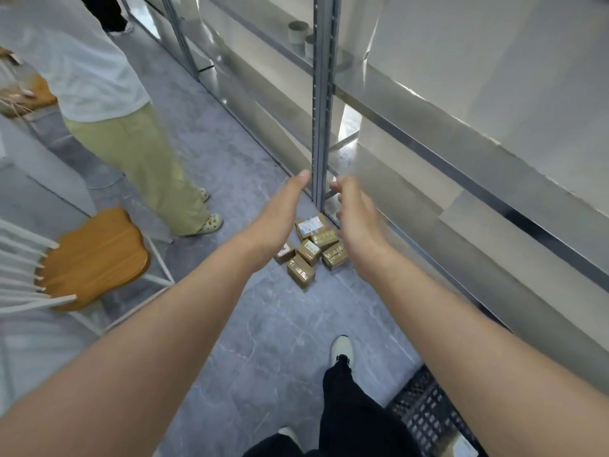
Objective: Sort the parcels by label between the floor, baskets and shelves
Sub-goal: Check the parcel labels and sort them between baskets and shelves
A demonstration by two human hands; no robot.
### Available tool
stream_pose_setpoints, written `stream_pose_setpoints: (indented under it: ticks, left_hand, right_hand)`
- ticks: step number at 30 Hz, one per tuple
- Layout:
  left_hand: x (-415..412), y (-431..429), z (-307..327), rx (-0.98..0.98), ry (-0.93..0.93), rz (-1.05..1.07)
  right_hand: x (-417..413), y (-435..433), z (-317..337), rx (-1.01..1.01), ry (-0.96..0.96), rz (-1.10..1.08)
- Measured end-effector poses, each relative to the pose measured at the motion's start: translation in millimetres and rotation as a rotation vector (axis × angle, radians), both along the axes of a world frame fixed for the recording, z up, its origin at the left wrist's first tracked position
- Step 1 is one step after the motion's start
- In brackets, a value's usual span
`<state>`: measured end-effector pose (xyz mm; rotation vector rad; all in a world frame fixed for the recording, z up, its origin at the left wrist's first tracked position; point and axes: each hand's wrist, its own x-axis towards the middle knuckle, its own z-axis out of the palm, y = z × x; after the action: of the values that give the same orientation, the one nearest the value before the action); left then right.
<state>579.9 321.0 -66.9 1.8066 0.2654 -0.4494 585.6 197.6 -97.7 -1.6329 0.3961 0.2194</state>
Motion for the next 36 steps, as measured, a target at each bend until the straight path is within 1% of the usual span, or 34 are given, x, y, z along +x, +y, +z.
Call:
stream_pose_setpoints:
  ticks: [6,9,12,15,18,20,24,27,30,32,36]
  left_hand:
    - [80.0,-15.8,-42.1,0.011,0.132,0.028]
    - [110.5,-8.7,-66.8,0.001,0.194,0.050]
    - [139.8,2.4,-95.0,0.012,0.241,0.119]
    - [170.6,13.3,-119.1,0.008,0.303,0.144]
    - [206.5,29.9,-148.7,-0.021,0.355,0.140]
    - [230.4,43.5,-174.9,-0.047,0.392,0.123]
    - [282.1,72.4,-236.5,-0.091,0.446,0.078]
    - [320.1,90.1,-285.4,-0.088,0.490,0.055]
    - [350.2,96.6,-331.8,-0.111,0.519,0.044]
    - [364.0,94.0,-365.8,-0.092,0.565,0.020]
    - [370.8,83.4,-441.1,-0.074,0.607,0.101]
  right_hand:
    - [85.5,-3.0,-50.3,0.007,0.117,0.047]
    - [116.1,2.1,-80.0,0.008,0.204,0.085]
    - [141.8,8.9,-110.1,0.015,0.268,0.076]
    - [166.4,22.3,-136.2,0.021,0.341,0.075]
    - [194.7,43.0,-163.7,-0.004,0.367,0.061]
    - [216.1,57.6,-182.9,-0.047,0.391,0.064]
    - [253.4,73.2,-238.6,-0.123,0.451,-0.016]
    - [268.8,83.9,-279.9,-0.129,0.541,-0.104]
    - [282.0,87.3,-321.5,-0.133,0.650,-0.131]
    - [290.6,84.6,-356.1,-0.115,0.698,-0.147]
    - [301.2,76.8,-438.4,-0.078,0.763,-0.156]
